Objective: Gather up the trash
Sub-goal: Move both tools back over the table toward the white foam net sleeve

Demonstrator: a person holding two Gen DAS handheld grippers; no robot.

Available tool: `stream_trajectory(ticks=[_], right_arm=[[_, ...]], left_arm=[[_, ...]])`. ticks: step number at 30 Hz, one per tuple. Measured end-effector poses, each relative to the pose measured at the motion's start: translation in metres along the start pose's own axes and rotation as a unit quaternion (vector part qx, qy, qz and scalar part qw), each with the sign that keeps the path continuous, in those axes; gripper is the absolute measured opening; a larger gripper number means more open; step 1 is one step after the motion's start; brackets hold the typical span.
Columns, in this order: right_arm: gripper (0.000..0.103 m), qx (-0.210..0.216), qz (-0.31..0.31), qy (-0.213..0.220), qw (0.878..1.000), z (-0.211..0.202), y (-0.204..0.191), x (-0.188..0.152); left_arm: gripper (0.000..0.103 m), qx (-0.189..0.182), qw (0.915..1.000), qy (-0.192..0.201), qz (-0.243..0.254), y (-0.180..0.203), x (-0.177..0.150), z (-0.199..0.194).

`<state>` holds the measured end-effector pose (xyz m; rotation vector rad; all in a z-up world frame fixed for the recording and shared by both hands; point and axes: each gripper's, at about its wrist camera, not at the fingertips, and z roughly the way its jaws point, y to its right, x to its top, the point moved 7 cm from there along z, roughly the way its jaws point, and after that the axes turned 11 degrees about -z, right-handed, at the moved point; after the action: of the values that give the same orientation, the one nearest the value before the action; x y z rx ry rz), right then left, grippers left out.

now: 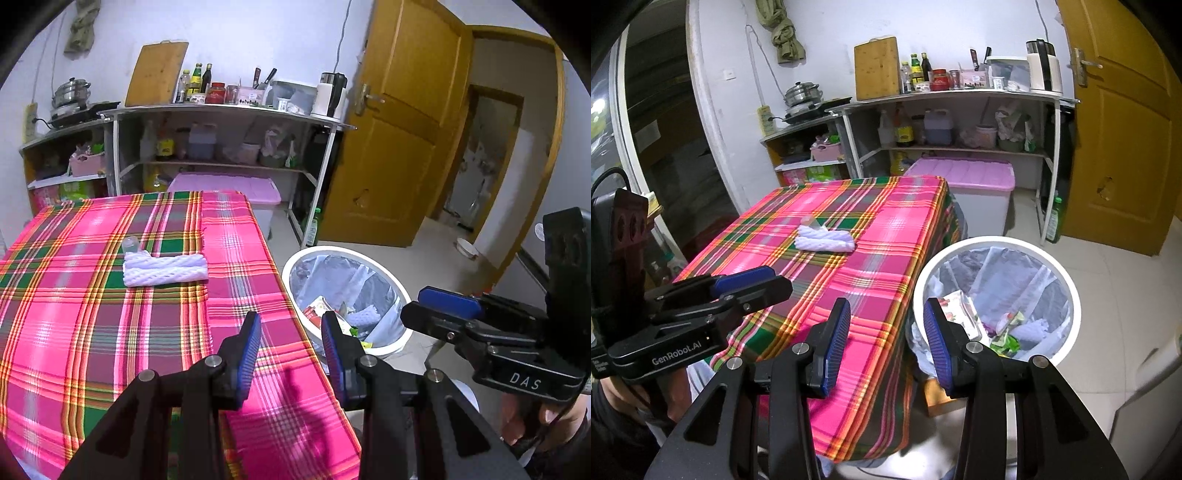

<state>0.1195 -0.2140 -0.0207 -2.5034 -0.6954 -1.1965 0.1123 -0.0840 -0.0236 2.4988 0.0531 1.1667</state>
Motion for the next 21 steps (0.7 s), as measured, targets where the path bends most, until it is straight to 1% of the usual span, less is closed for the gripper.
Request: stream_trajectory(ticks=[12, 21], right_arm=[[0.042, 0.017, -0.018, -0.003, 1.0, 0.007, -0.013, 0.004], [0.042, 0.031, -0.036, 0.0, 0.999, 0.017, -0.025, 0.006]], left_arm=[[0.034, 0.011, 0.9999, 0.007, -0.005, -0.012, -0.003, -0.01], [0.034, 0.031, 0.9992, 0.013, -0.02, -0.027, 0.001, -0.012]])
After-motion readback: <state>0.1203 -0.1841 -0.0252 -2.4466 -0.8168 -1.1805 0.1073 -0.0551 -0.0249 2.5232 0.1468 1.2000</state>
